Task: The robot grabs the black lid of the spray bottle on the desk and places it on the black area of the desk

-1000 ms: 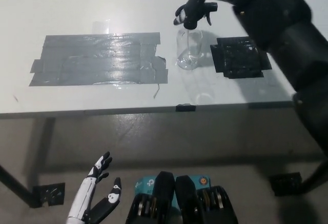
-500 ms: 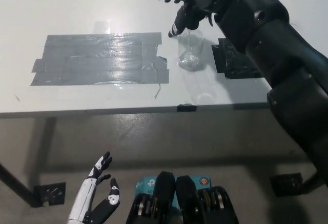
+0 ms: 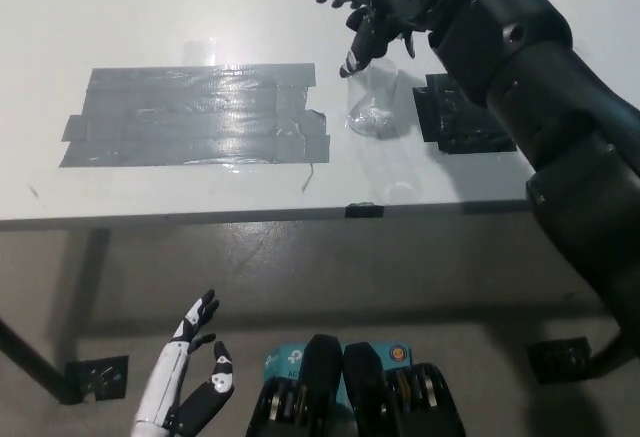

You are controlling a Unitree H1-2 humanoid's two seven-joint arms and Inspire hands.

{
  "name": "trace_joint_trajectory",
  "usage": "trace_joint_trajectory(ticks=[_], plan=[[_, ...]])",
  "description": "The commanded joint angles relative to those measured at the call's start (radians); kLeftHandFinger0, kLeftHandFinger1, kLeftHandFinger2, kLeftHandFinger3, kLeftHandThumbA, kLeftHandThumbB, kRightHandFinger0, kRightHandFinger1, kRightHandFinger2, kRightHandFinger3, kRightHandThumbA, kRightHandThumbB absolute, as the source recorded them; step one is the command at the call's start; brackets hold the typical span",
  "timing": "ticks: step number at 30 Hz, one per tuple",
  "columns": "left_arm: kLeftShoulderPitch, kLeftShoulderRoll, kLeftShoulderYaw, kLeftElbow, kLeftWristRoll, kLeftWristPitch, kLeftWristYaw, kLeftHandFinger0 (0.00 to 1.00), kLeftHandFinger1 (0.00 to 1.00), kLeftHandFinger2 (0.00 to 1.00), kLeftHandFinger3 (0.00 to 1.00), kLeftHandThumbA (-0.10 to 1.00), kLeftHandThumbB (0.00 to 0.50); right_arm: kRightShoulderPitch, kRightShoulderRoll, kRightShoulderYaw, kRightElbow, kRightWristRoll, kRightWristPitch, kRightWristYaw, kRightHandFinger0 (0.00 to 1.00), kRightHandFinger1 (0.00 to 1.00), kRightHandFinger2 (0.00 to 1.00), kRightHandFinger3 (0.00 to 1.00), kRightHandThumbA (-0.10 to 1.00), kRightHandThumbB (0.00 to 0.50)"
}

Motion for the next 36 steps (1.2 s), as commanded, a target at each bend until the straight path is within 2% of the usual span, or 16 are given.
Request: trace_joint_trajectory(ticks=[1, 4, 10, 15, 18, 19, 22, 25, 26, 28, 30, 32, 36], plan=[[-0.017, 0.012, 0.005, -0.018, 0.043, -0.022, 0.035, 0.88, 0.99, 1.0, 1.0, 0.14, 0.121, -0.05, -0.03, -0.019, -0.006, -0.01, -0.012, -0.035, 1.0, 1.0, 1.0, 1.0, 0.78, 0.459], [-0.025, 0.009, 0.002, -0.002, 0.033, -0.048, 0.035, 0.89, 1.0, 1.0, 1.0, 0.13, 0.112, -0.042, -0.048, -0.012, -0.006, -0.02, -0.029, -0.035, 1.0, 1.0, 1.0, 1.0, 0.76, 0.475], [-0.032, 0.015, -0.001, -0.015, 0.07, -0.049, 0.049, 0.88, 0.99, 1.0, 1.0, 0.11, 0.109, -0.043, -0.071, -0.009, -0.004, -0.027, -0.037, -0.037, 1.0, 1.0, 1.0, 1.0, 0.79, 0.403], [-0.04, 0.021, -0.004, -0.019, 0.088, -0.037, 0.044, 0.88, 0.98, 1.0, 1.0, 0.14, 0.102, -0.05, -0.09, -0.037, -0.003, -0.007, -0.036, -0.024, 1.0, 1.0, 1.0, 1.0, 0.77, 0.442], [-0.042, 0.021, -0.001, -0.022, 0.081, -0.031, 0.038, 0.88, 0.98, 1.0, 1.0, 0.15, 0.106, -0.051, -0.094, -0.043, -0.005, -0.012, -0.035, -0.026, 1.0, 1.0, 1.0, 1.0, 0.77, 0.438], [-0.041, 0.021, 0.0, -0.023, 0.08, -0.033, 0.037, 0.87, 0.98, 1.0, 1.0, 0.15, 0.107, -0.049, -0.094, -0.048, -0.005, -0.01, -0.037, -0.024, 1.0, 1.0, 1.0, 1.0, 0.76, 0.418], [-0.039, 0.018, 0.003, -0.027, 0.071, -0.033, 0.035, 0.86, 0.97, 1.0, 1.0, 0.13, 0.104, -0.043, -0.093, -0.051, -0.004, -0.014, -0.038, -0.023, 1.0, 1.0, 1.0, 1.0, 0.76, 0.41], [-0.039, 0.016, 0.007, -0.021, 0.057, -0.04, 0.034, 0.86, 0.97, 1.0, 1.0, 0.1, 0.103, -0.039, -0.093, -0.036, -0.005, -0.029, -0.079, -0.007, 1.0, 1.0, 1.0, 1.0, 0.79, 0.344], [-0.039, 0.016, 0.008, -0.02, 0.055, -0.042, 0.034, 0.86, 0.97, 1.0, 1.0, 0.09, 0.104, -0.039, -0.093, -0.037, -0.004, -0.028, -0.082, -0.004, 1.0, 1.0, 1.0, 1.0, 0.79, 0.34], [-0.039, 0.016, 0.009, -0.018, 0.051, -0.046, 0.034, 0.85, 0.96, 1.0, 1.0, 0.07, 0.101, -0.041, -0.088, -0.039, 0.002, -0.03, -0.067, -0.006, 1.0, 1.0, 1.0, 1.0, 0.77, 0.358], [-0.035, 0.018, 0.011, -0.038, 0.045, -0.016, 0.019, 0.84, 0.96, 1.0, 1.0, 0.07, 0.096, -0.042, -0.086, -0.044, 0.003, -0.028, -0.057, -0.013, 1.0, 1.0, 1.0, 1.0, 0.76, 0.375], [-0.035, 0.021, 0.012, -0.036, 0.044, -0.024, 0.02, 0.83, 0.95, 1.0, 1.0, 0.07, 0.093, -0.04, -0.085, -0.059, 0.002, -0.013, -0.06, -0.008, 1.0, 1.0, 1.0, 1.0, 0.73, 0.365], [-0.039, 0.023, 0.011, -0.037, 0.043, -0.024, 0.017, 0.82, 0.93, 1.0, 1.0, 0.06, 0.092, -0.038, -0.088, -0.072, 0.006, -0.007, -0.045, -0.006, 1.0, 1.0, 1.0, 1.0, 0.67, 0.384]])
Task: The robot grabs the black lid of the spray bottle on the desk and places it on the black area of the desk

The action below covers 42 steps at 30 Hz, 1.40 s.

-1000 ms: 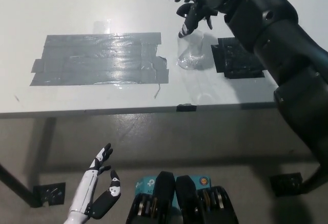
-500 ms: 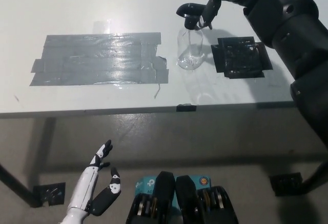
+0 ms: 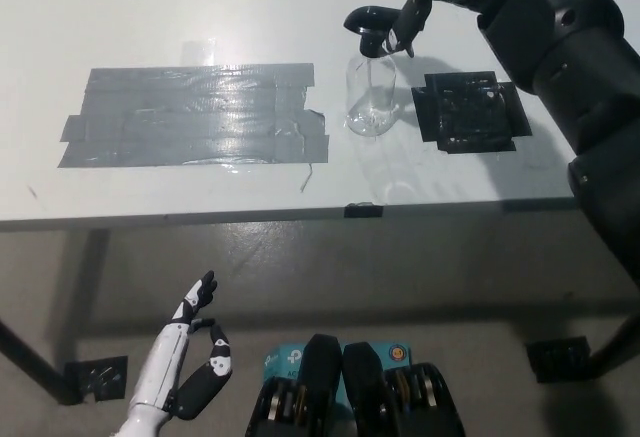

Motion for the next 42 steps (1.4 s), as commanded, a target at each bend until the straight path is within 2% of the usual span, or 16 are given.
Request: trace_joint_trajectory(ticks=[1, 4, 6, 7, 8, 9, 11, 15, 19, 23, 26, 28, 32, 34, 39, 42], plan=[[-0.009, 0.016, 0.006, -0.03, -0.014, -0.027, 0.006, 0.81, 0.92, 1.0, 1.0, 0.06, 0.092, -0.041, -0.018, -0.025, -0.004, 0.011, -0.011, -0.01, 1.0, 1.0, 1.0, 1.0, 0.67, 0.382], [-0.011, 0.013, 0.005, -0.027, -0.018, -0.033, 0.009, 0.78, 0.89, 0.98, 1.0, 0.02, 0.097, -0.034, -0.024, -0.045, -0.006, 0.022, -0.005, -0.016, 1.0, 1.0, 1.0, 1.0, 0.58, 0.41], [-0.015, 0.013, 0.004, -0.024, -0.019, -0.034, 0.008, 0.78, 0.89, 0.97, 1.0, 0.01, 0.096, -0.024, -0.028, -0.069, -0.005, 0.034, 0.001, -0.044, 1.0, 1.0, 1.0, 1.0, 0.38, 0.398], [-0.015, 0.013, 0.003, -0.022, -0.022, -0.034, 0.006, 0.78, 0.89, 0.97, 1.0, 0.01, 0.097, -0.015, -0.029, -0.085, -0.006, 0.04, -0.003, -0.068, 1.0, 0.96, 1.0, 1.0, 0.25, 0.365], [-0.015, 0.015, 0.002, -0.021, -0.024, -0.035, 0.003, 0.77, 0.88, 0.97, 1.0, 0.01, 0.097, -0.005, -0.031, -0.098, -0.006, 0.046, -0.012, -0.093, 0.88, 0.73, 0.8, 0.99, 0.12, 0.35], [-0.015, 0.016, 0.001, -0.022, -0.023, -0.036, 0.003, 0.76, 0.87, 0.96, 1.0, 0.01, 0.098, 0.003, -0.032, -0.108, -0.007, 0.048, -0.018, -0.11, 0.72, 0.61, 0.68, 0.73, 0.0, 0.352], [-0.019, 0.016, 0.0, -0.026, -0.025, -0.029, 0.0, 0.76, 0.87, 0.95, 1.0, 0.01, 0.098, 0.013, -0.036, -0.131, -0.006, 0.056, -0.021, -0.129, 0.58, 0.52, 0.61, 0.55, -0.08, 0.352], [-0.028, 0.022, -0.001, -0.034, -0.032, -0.019, -0.011, 0.72, 0.83, 0.93, 1.0, 0.0, 0.099, 0.03, -0.044, -0.148, -0.001, 0.051, -0.017, -0.127, 0.42, 0.42, 0.54, 0.5, -0.06, 0.374], [-0.038, 0.026, -0.003, -0.035, -0.035, -0.022, -0.013, 0.69, 0.79, 0.89, 1.0, -0.02, 0.103, 0.035, -0.052, -0.136, 0.0, 0.03, -0.03, -0.121, 0.46, 0.43, 0.5, 0.52, 0.0, 0.367], [-0.046, 0.029, -0.004, -0.039, -0.049, -0.011, -0.023, 0.66, 0.74, 0.86, 1.0, -0.04, 0.105, 0.04, -0.059, -0.157, 0.0, 0.049, -0.028, -0.125, 0.41, 0.37, 0.44, 0.48, -0.03, 0.381], [-0.049, 0.03, -0.005, -0.041, -0.053, -0.005, -0.026, 0.67, 0.74, 0.84, 1.0, -0.05, 0.106, 0.04, -0.068, -0.178, -0.003, 0.06, -0.036, -0.122, 0.36, 0.35, 0.44, 0.48, -0.05, 0.369], [-0.049, 0.032, -0.007, -0.041, -0.051, -0.005, -0.028, 0.67, 0.74, 0.84, 1.0, -0.04, 0.103, 0.037, -0.069, -0.19, -0.005, 0.063, -0.029, -0.139, 0.41, 0.4, 0.52, 0.5, -0.06, 0.351], [-0.052, 0.032, -0.006, -0.033, -0.047, -0.016, -0.025, 0.67, 0.73, 0.83, 1.0, -0.04, 0.104, 0.036, -0.076, -0.228, -0.011, 0.088, -0.046, -0.166, 0.35, 0.39, 0.5, 0.51, -0.08, 0.353], [-0.054, 0.033, -0.004, -0.03, -0.046, -0.018, -0.023, 0.67, 0.73, 0.83, 1.0, -0.04, 0.104, 0.033, -0.075, -0.276, -0.012, 0.126, -0.041, -0.185, 0.23, 0.32, 0.47, 0.49, -0.1, 0.343], [-0.052, 0.03, -0.003, -0.034, -0.052, -0.008, -0.026, 0.67, 0.73, 0.84, 1.0, -0.05, 0.102, 0.023, -0.073, -0.501, -0.024, 0.288, -0.047, -0.269, 0.28, 0.31, 0.44, 0.48, -0.1, 0.367], [-0.057, 0.032, -0.003, -0.033, -0.054, -0.003, -0.03, 0.67, 0.73, 0.84, 1.0, -0.04, 0.102, 0.01, -0.074, -0.662, -0.026, 0.396, -0.071, -0.312, 0.23, 0.28, 0.46, 0.49, -0.1, 0.377]])
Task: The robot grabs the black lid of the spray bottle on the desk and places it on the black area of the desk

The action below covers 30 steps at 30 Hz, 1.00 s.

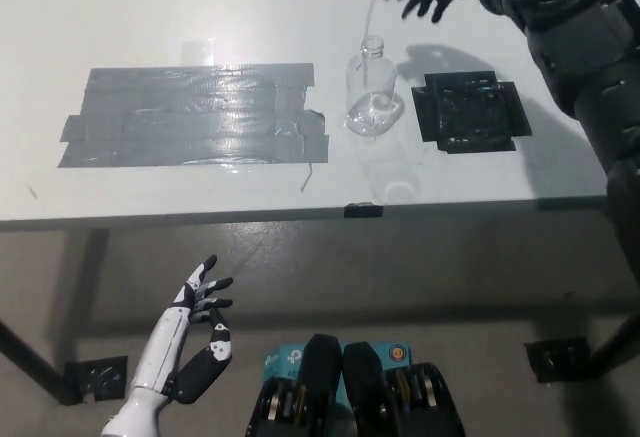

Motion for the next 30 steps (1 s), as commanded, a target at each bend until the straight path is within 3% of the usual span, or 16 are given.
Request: trace_joint_trajectory(ticks=[1, 4, 6, 13, 15, 17, 22, 27, 30], plan=[[-0.02, 0.015, 0.002, -0.027, -0.014, -0.01, -0.009, 0.67, 0.73, 0.84, 1.0, -0.04, 0.103, -0.079, -0.023, -0.194, -0.028, 0.225, -0.063, -0.123, 0.23, 0.27, 0.45, 0.49, -0.1, 0.367], [-0.021, 0.015, 0.002, -0.019, -0.011, -0.024, -0.003, 0.66, 0.73, 0.84, 1.0, -0.04, 0.105, -0.086, -0.032, -0.29, -0.037, 0.279, -0.085, -0.144, 0.24, 0.29, 0.49, 0.5, -0.1, 0.337], [-0.023, 0.016, 0.001, -0.014, -0.012, -0.033, -0.002, 0.66, 0.72, 0.83, 1.0, -0.04, 0.103, -0.086, -0.038, -0.334, -0.04, 0.292, -0.09, -0.168, 0.28, 0.35, 0.58, 0.52, -0.1, 0.329], [-0.025, 0.017, 0.0, -0.012, -0.002, -0.029, 0.002, 0.65, 0.72, 0.83, 1.0, -0.03, 0.101, -0.062, -0.081, -0.411, -0.039, 0.317, -0.082, -0.201, 0.31, 0.36, 0.58, 0.55, -0.1, 0.289], [-0.025, 0.018, 0.0, -0.011, -0.002, -0.031, 0.003, 0.64, 0.71, 0.83, 1.0, -0.03, 0.102, -0.053, -0.088, -0.417, -0.037, 0.326, -0.087, -0.202, 0.3, 0.35, 0.56, 0.54, -0.1, 0.294], [-0.02, 0.016, 0.001, -0.011, -0.002, -0.031, 0.006, 0.63, 0.7, 0.83, 1.0, -0.03, 0.102, -0.037, -0.101, -0.41, -0.029, 0.327, -0.093, -0.206, 0.26, 0.31, 0.51, 0.5, -0.1, 0.333], [-0.015, 0.017, 0.004, -0.009, -0.002, -0.039, 0.011, 0.63, 0.69, 0.82, 1.0, -0.03, 0.098, 0.014, -0.122, -0.401, -0.021, 0.344, -0.098, -0.209, 0.26, 0.33, 0.51, 0.48, -0.1, 0.36], [-0.01, 0.019, 0.007, -0.015, 0.003, -0.03, 0.013, 0.64, 0.7, 0.83, 1.0, -0.02, 0.095, 0.105, -0.119, -0.352, -0.017, 0.321, -0.135, -0.186, 0.27, 0.35, 0.54, 0.49, -0.1, 0.347], [-0.008, 0.019, 0.008, -0.017, 0.001, -0.026, 0.011, 0.65, 0.71, 0.83, 1.0, -0.02, 0.091, 0.177, -0.111, -0.298, -0.012, 0.29, -0.152, -0.19, 0.28, 0.34, 0.5, 0.46, -0.1, 0.36]])
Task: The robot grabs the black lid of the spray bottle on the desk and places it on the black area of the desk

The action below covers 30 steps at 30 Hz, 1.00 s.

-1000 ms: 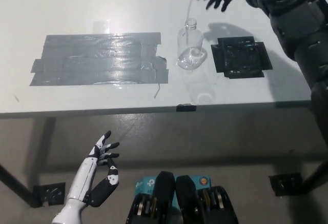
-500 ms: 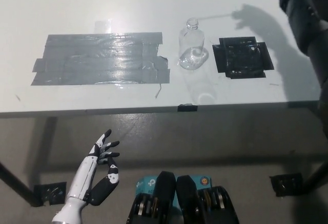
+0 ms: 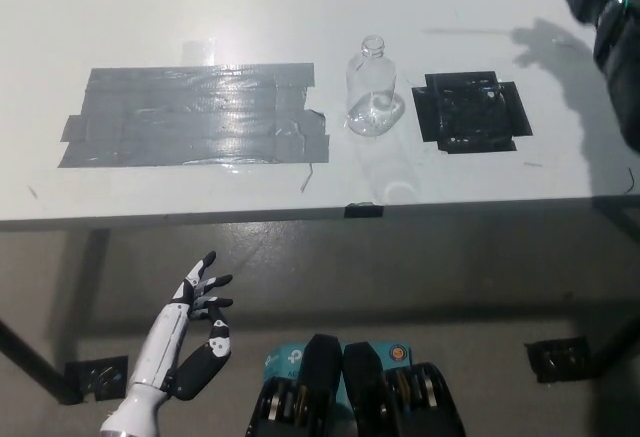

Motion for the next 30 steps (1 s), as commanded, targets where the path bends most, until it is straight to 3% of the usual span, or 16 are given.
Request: trace_joint_trajectory(ticks=[1, 3, 4, 6, 7, 8, 9, 10, 11, 12, 16, 28, 30], plan=[[0.001, 0.014, 0.006, -0.015, -0.001, -0.028, 0.011, 0.66, 0.71, 0.83, 1.0, -0.02, 0.091, 0.04, -0.012, 0.08, -0.008, -0.036, -0.073, -0.012, 0.27, 0.33, 0.49, 0.46, -0.1, 0.365], [0.001, 0.013, 0.006, -0.01, 0.0, -0.035, 0.014, 0.66, 0.71, 0.83, 1.0, -0.02, 0.09, 0.058, -0.008, 0.12, -0.007, -0.05, -0.068, -0.032, 0.24, 0.32, 0.48, 0.46, -0.1, 0.359], [0.003, 0.013, 0.005, -0.006, -0.001, -0.041, 0.016, 0.66, 0.71, 0.83, 1.0, -0.02, 0.09, 0.078, -0.003, 0.179, -0.006, -0.097, -0.064, -0.047, 0.21, 0.31, 0.48, 0.5, -0.1, 0.335], [-0.002, 0.014, 0.008, -0.004, -0.006, -0.037, 0.013, 0.65, 0.71, 0.84, 1.0, 0.0, 0.09, 0.091, -0.002, 0.259, -0.007, -0.135, -0.064, -0.043, 0.21, 0.31, 0.49, 0.54, -0.1, 0.337], [-0.003, 0.013, 0.008, -0.001, -0.005, -0.039, 0.015, 0.65, 0.71, 0.83, 1.0, 0.0, 0.091, 0.096, -0.006, 0.318, -0.005, -0.174, -0.062, -0.011, 0.32, 0.4, 0.59, 0.7, 0.0, 0.328], [-0.003, 0.014, 0.008, -0.001, -0.002, -0.037, 0.016, 0.65, 0.71, 0.83, 1.0, 0.0, 0.09, 0.095, -0.009, 0.363, -0.003, -0.195, -0.054, 0.005, 0.54, 0.58, 0.8, 0.93, 0.1, 0.357], [-0.003, 0.014, 0.008, 0.0, 0.001, -0.04, 0.018, 0.64, 0.7, 0.82, 1.0, 0.0, 0.088, 0.094, -0.011, 0.391, -0.001, -0.206, -0.049, 0.017, 0.76, 0.76, 0.98, 1.0, 0.17, 0.366], [-0.009, 0.017, 0.009, 0.001, 0.006, -0.044, 0.021, 0.63, 0.69, 0.81, 1.0, 0.0, 0.088, 0.086, -0.012, 0.415, 0.001, -0.206, -0.036, 0.038, 0.97, 1.0, 1.0, 1.0, 0.24, 0.39], [-0.009, 0.017, 0.009, 0.001, 0.008, -0.045, 0.022, 0.63, 0.69, 0.81, 1.0, 0.0, 0.088, 0.085, -0.012, 0.425, 0.002, -0.202, -0.032, 0.044, 1.0, 1.0, 1.0, 1.0, 0.27, 0.403], [-0.01, 0.016, 0.009, 0.0, 0.005, -0.038, 0.018, 0.64, 0.7, 0.82, 1.0, 0.01, 0.088, 0.08, -0.013, 0.434, 0.004, -0.188, -0.022, 0.05, 1.0, 1.0, 1.0, 1.0, 0.37, 0.417], [-0.008, 0.016, 0.008, -0.013, 0.002, -0.022, 0.01, 0.65, 0.7, 0.82, 1.0, 0.02, 0.085, 0.059, -0.012, 0.432, 0.0, -0.161, -0.013, 0.047, 1.0, 1.0, 1.0, 1.0, 0.49, 0.421], [-0.028, 0.018, 0.006, -0.005, -0.001, -0.037, 0.009, 0.63, 0.69, 0.8, 1.0, -0.03, 0.082, -0.038, -0.051, 0.369, -0.048, -0.115, -0.11, 0.036, 1.0, 1.0, 1.0, 1.0, 0.57, 0.454], [-0.027, 0.017, 0.007, -0.008, -0.006, -0.034, 0.007, 0.64, 0.69, 0.8, 1.0, -0.04, 0.081, -0.054, -0.06, 0.374, -0.065, -0.13, -0.143, 0.006, 1.0, 1.0, 1.0, 1.0, 0.61, 0.495]])
